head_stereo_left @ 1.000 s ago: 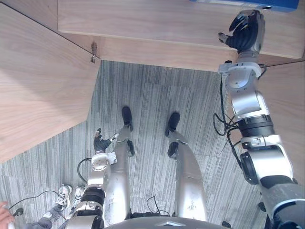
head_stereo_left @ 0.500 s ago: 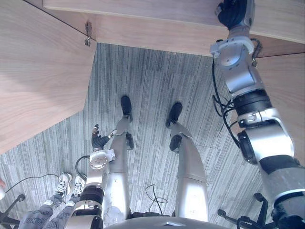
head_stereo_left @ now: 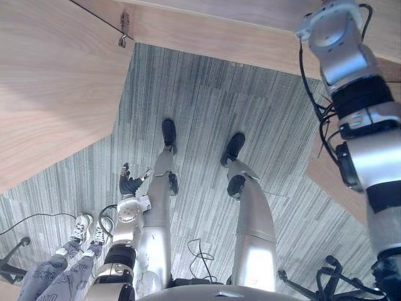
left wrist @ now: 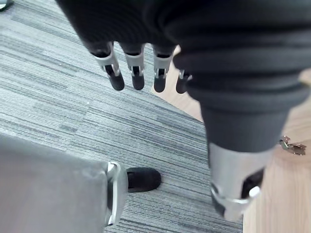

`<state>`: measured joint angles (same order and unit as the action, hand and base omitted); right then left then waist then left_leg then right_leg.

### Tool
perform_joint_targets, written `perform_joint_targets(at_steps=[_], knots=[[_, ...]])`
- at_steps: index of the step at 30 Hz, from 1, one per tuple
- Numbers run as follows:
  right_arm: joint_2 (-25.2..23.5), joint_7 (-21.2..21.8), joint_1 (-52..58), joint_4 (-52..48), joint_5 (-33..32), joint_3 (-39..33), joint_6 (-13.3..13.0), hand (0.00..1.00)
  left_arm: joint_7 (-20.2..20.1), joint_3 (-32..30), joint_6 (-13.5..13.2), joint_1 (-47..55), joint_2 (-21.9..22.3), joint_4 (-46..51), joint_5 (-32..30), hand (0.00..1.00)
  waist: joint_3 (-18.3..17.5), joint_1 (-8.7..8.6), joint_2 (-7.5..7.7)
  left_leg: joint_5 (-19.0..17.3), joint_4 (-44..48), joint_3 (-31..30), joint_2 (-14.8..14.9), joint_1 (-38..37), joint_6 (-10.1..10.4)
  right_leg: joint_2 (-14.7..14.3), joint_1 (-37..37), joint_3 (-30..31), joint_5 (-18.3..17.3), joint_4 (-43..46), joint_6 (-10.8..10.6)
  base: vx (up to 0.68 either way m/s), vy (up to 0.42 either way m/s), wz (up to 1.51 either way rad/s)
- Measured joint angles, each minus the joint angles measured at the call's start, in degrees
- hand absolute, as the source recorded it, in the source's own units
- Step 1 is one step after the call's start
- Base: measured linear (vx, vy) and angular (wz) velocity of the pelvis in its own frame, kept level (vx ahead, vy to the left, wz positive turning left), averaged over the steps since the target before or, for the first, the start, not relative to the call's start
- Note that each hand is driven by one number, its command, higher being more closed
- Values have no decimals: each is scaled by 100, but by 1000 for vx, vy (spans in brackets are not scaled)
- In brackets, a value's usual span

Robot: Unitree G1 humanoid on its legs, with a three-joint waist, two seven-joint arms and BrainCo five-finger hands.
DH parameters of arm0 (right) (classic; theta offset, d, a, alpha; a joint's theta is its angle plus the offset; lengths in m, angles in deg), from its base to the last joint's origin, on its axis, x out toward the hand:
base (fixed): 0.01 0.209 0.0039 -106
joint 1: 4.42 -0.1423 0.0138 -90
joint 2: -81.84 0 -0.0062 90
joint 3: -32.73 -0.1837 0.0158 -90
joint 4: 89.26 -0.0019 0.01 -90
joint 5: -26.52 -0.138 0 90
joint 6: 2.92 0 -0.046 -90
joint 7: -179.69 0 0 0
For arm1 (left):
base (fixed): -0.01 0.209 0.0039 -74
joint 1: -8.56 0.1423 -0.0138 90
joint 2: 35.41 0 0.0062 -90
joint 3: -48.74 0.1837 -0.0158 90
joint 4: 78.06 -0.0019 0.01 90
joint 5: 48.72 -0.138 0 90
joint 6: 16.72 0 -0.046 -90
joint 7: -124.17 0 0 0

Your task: Walk over to the cabinet, pick up the folder, carry it to the office cabinet, place the folder inside the office cabinet, then close the office cabinet door

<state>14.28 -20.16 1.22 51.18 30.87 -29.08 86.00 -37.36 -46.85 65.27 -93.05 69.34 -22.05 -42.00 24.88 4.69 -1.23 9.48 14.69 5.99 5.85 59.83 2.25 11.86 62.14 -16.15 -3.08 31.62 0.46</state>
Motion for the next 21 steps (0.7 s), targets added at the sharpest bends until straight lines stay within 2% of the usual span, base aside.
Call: perform_joint_targets(at_steps=[3, 9, 14, 17, 19, 21], knots=[[103, 212, -175, 193, -328, 218, -58, 100, -23, 137, -21, 13, 0, 184, 45, 0, 6, -13, -7, 74, -190, 21, -31, -61, 15, 33, 29, -9, -8, 20, 1, -19, -49, 8], [269, 211, -215, 285, -565, 315, -233, 100, -43, 180, -72, 14, 11, 186, 82, 0, 9, 2, -8, 294, -490, 159, -19, -114, 3, 88, 138, -35, -114, 95, 32, -28, -64, 10], [239, 177, 2, 215, -900, -145, -247, 100, -40, 166, -66, 13, 64, 195, 114, 0, 10, 24, -6, 347, -378, 185, 13, -143, 3, 81, 93, -12, -33, 113, 41, -12, -62, -3], [83, 38, 721, -171, -1178, -811, -205, 100, -39, 126, -39, 16, 151, 185, 181, 0, 14, 34, 0, 105, 35, 180, 104, -197, -10, 16, -148, -6, -35, 114, 37, -7, -74, -13], [-132, -51, 1736, -1260, -1384, -1289, -183, 100, -40, 104, 12, 20, 162, 185, 196, 0, 15, -10, 2, -224, 533, 195, 216, -216, -20, -51, -335, 55, -82, 157, 14, -10, -62, -26], [-335, -90, 2553, -2186, -1560, -1575, -265, 100, -45, 97, 58, 23, 158, 186, 193, 0, 20, -32, 11, -451, 851, 226, 298, -264, -22, -117, -464, 133, -123, 189, -3, -7, -39, -29]])
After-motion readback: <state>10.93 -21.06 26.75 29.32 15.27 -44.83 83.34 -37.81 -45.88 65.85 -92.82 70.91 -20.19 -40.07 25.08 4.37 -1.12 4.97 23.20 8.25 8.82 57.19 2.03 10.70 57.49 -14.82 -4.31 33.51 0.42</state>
